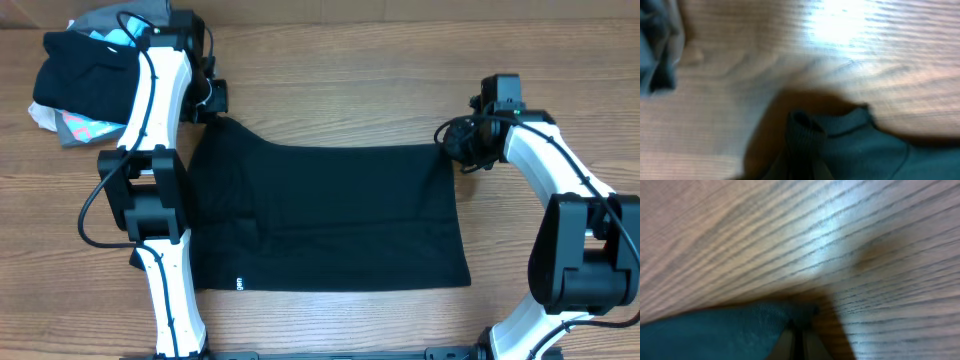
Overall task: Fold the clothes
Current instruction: 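Fold the top edge down toward the bottom with both grippers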
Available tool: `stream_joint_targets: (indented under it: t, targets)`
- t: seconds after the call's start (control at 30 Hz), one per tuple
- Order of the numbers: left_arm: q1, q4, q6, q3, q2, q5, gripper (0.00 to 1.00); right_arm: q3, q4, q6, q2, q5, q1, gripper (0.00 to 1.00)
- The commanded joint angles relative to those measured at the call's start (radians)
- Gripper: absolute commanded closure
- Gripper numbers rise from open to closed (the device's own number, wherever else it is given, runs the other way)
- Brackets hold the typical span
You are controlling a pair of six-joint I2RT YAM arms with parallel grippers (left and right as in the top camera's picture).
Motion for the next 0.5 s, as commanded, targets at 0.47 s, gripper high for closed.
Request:
stream_joint_targets:
  t: [0.47]
  targets:
    - [0.005, -0.306, -0.143, 0.077, -0.012, 0.067, 0.96, 0.135, -0.321, 0.094, -0.005, -0.006, -0.023, 0.96]
